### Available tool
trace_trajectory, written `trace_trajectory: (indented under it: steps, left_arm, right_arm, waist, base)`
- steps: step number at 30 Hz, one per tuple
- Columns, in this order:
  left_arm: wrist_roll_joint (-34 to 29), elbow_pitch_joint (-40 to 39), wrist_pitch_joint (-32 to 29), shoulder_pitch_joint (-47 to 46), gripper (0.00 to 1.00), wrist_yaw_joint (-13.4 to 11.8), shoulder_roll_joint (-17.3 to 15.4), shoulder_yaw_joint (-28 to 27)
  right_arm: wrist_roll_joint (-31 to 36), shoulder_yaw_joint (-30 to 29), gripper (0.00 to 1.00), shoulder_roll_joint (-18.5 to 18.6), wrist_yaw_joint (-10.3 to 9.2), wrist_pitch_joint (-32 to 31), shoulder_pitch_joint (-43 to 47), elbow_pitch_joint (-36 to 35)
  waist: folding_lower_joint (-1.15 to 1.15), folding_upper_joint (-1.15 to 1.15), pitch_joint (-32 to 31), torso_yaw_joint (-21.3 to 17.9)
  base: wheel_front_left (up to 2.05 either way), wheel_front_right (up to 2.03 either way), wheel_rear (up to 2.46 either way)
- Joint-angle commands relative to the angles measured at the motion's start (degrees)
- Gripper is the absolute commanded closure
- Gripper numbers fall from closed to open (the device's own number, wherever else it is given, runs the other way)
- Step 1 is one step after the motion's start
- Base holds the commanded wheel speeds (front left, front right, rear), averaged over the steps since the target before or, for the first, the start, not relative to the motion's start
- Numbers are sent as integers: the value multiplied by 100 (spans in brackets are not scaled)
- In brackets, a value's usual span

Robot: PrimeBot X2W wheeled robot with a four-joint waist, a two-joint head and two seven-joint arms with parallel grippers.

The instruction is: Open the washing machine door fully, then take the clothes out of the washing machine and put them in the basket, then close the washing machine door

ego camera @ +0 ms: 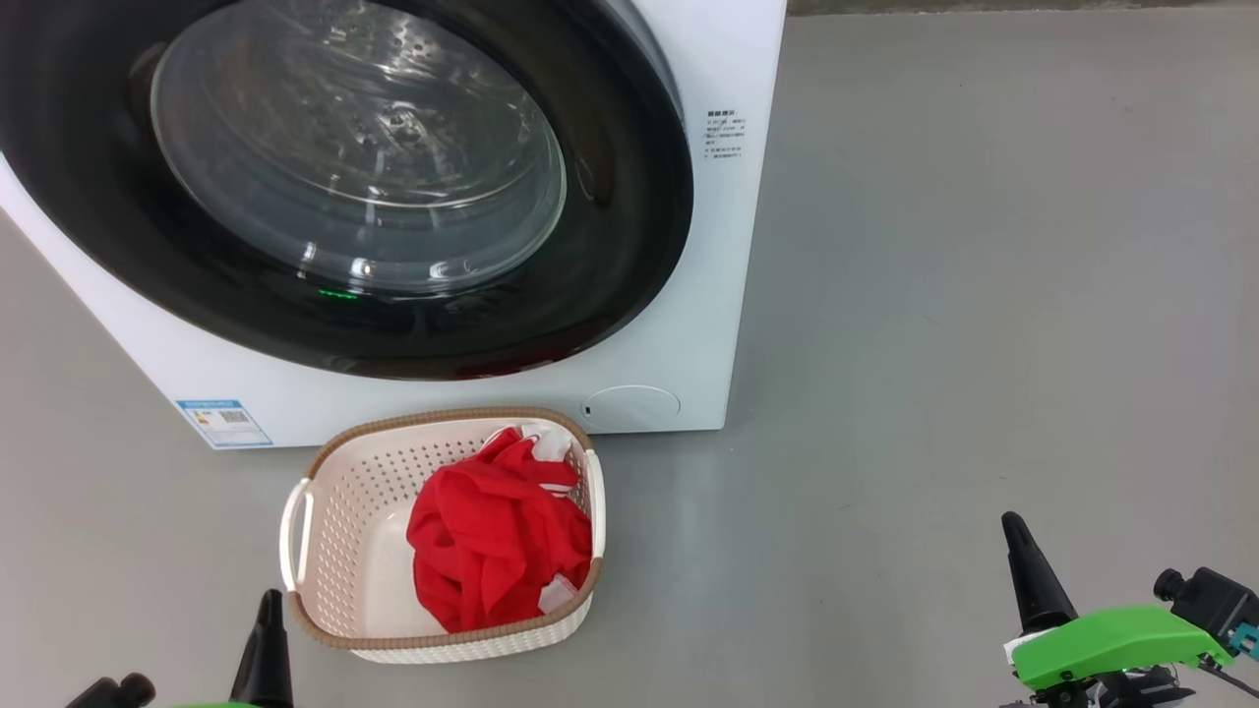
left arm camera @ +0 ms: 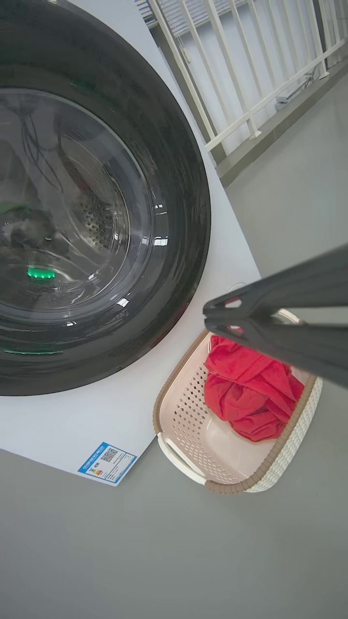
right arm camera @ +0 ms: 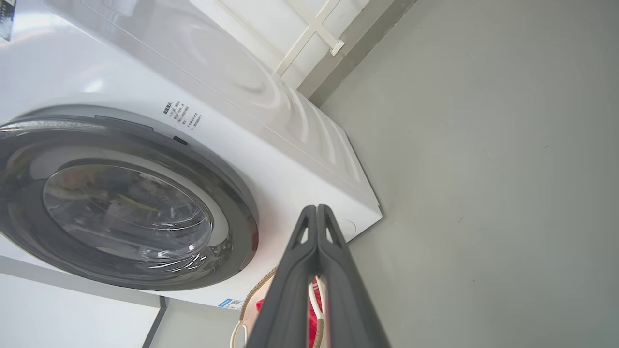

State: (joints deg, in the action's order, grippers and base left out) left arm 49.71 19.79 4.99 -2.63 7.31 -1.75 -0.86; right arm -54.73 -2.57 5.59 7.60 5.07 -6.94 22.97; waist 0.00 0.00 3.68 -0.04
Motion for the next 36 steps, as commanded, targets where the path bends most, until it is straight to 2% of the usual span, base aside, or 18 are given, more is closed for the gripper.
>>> trace_trajectory:
  steps: [1, 36]
  left_arm:
    - [124, -179, -46, -206, 100, 8, -85, -130]
    - [2272, -386, -624, -284, 100, 13, -100, -361]
  right_arm:
    - [-140, 24, 100, 18, -5, -25, -44, -175]
    - [-2018, -199, 100, -133, -8, -618, 18, -550]
  waist:
    - [0, 0, -5, 0]
    - [0, 0, -186, 2]
  base:
    - [0, 0, 0]
    - [0, 0, 0]
